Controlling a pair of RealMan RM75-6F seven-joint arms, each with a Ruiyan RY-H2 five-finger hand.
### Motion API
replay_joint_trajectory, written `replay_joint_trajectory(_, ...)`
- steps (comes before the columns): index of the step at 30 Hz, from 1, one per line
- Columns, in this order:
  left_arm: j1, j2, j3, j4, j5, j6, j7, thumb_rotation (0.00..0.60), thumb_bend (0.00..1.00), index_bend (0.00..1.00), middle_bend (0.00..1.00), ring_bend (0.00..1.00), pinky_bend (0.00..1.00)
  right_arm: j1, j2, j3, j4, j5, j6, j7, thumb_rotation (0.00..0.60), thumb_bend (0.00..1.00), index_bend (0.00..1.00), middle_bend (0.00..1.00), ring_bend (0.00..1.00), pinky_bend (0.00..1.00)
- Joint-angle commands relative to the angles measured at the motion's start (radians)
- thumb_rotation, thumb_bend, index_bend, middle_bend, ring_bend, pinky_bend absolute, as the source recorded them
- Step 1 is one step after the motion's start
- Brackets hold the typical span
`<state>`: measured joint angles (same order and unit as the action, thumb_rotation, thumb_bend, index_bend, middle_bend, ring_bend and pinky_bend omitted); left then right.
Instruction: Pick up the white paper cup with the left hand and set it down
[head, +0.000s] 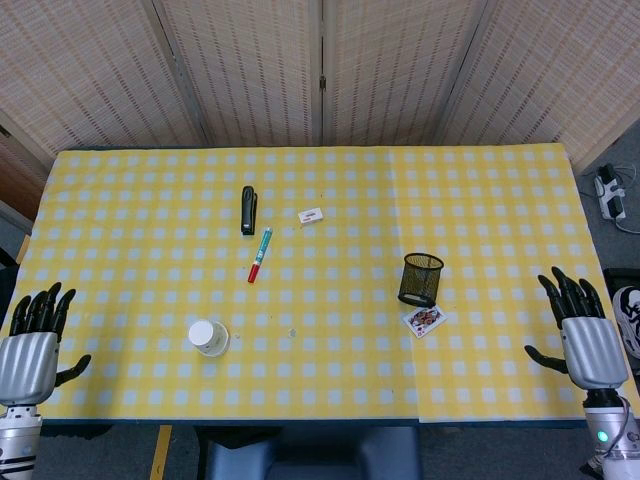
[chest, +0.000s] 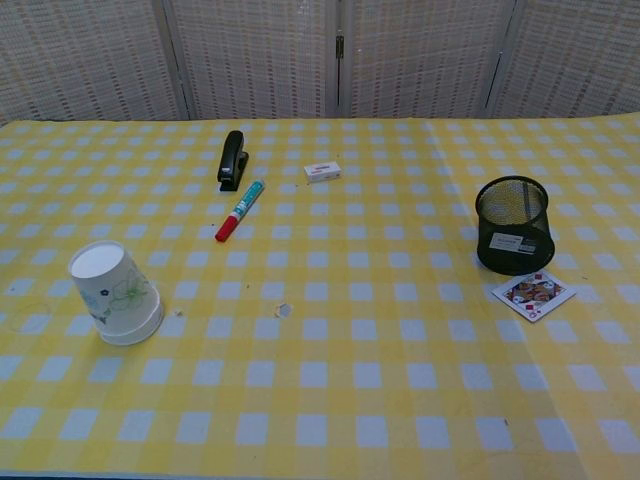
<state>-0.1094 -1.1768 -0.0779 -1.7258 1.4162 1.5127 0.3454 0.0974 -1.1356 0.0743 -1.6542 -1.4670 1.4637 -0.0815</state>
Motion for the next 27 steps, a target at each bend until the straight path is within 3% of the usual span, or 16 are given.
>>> replay_joint_trajectory(1, -0.001, -0.001, 0.0, 0.0, 0.003, 0.001, -0.002, 0.6, 0.21, 0.06, 0.04, 0.04, 0.0, -0.001, 0.001, 0.002, -0.003, 0.001, 0.002, -0.002, 0.6, 0.06, 0.0, 0.0, 0.08, 0.0)
replay_joint_trajectory(12, -0.03, 0.016, -0.004, 0.016, 0.045, -0.029, -0.048, 0.6, 0.24, 0.11, 0.07, 0.06, 0.0, -0.003, 0.024, 0.01, -0.011, -0.012, 0.019, 0.009, 0.6, 0.06, 0.0, 0.0, 0.08, 0.0)
replay_joint_trajectory(22, -0.171, 0.144, 0.031, -0.019, 0.18, -0.239, -0.244, 0.6, 0.27, 0.17, 0.09, 0.08, 0.0, 0.001, 0.056, 0.026, -0.033, -0.007, 0.025, 0.0, 0.6, 0.06, 0.0, 0.0, 0.08, 0.0)
replay_joint_trajectory(27, -0.231, 0.186, 0.053, -0.047, 0.214, -0.338, -0.272, 0.6, 0.27, 0.17, 0.09, 0.08, 0.0, 0.003, 0.06, 0.026, -0.037, -0.004, 0.019, 0.002, 0.6, 0.06, 0.0, 0.0, 0.08, 0.0)
